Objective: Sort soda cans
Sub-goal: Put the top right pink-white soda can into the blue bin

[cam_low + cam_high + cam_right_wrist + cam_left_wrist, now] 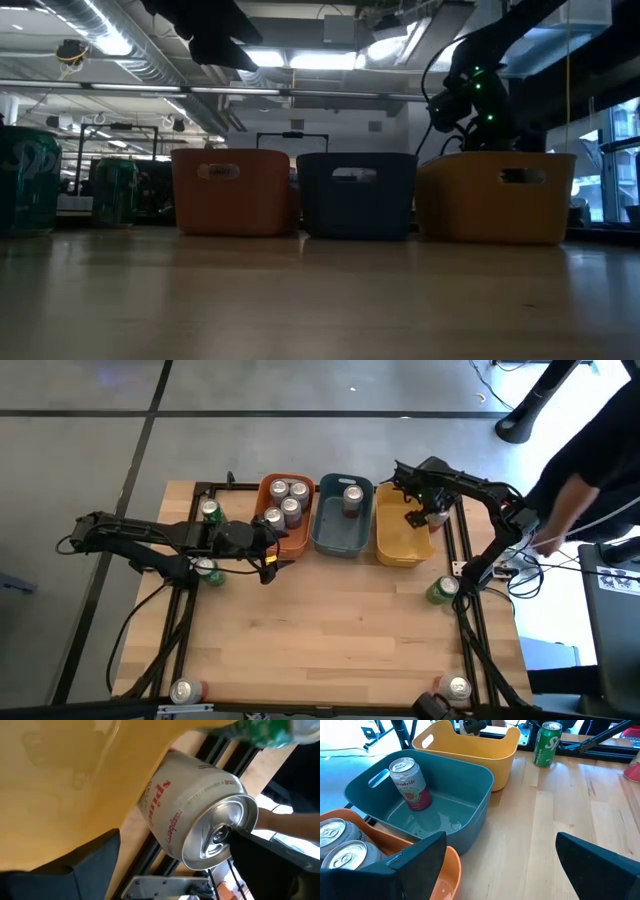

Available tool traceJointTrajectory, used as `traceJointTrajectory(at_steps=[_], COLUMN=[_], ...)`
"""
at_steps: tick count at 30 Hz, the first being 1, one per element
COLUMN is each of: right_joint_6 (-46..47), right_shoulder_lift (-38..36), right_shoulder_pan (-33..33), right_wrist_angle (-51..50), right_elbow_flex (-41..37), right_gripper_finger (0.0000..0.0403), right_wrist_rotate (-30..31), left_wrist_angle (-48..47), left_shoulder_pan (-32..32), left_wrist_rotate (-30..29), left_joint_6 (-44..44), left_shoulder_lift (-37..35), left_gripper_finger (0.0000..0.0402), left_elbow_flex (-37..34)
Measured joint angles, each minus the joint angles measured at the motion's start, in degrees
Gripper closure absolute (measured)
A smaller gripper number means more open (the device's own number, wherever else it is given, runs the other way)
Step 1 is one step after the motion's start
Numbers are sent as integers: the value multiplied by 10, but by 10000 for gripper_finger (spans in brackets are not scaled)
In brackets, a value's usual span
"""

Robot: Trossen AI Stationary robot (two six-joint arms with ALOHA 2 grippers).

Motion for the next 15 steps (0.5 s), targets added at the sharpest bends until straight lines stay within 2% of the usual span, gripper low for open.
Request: traceJointTrajectory(at_steps=[6,15], right_joint_6=[4,18], right_shoulder_lift=[0,0], right_shoulder_pan=[3,2], right_wrist_angle=[-16,-45], right_elbow_flex=[4,54], right_gripper_finger=[38,38], right_wrist_rotate=[22,27], left_wrist_angle=[0,0], left_shoulder_pan=[0,0], left_wrist_rotate=[0,0], left_joint_6=[2,4], left_shoulder_lift=[0,0], left_gripper_finger=[38,38], left_elbow_flex=[0,0])
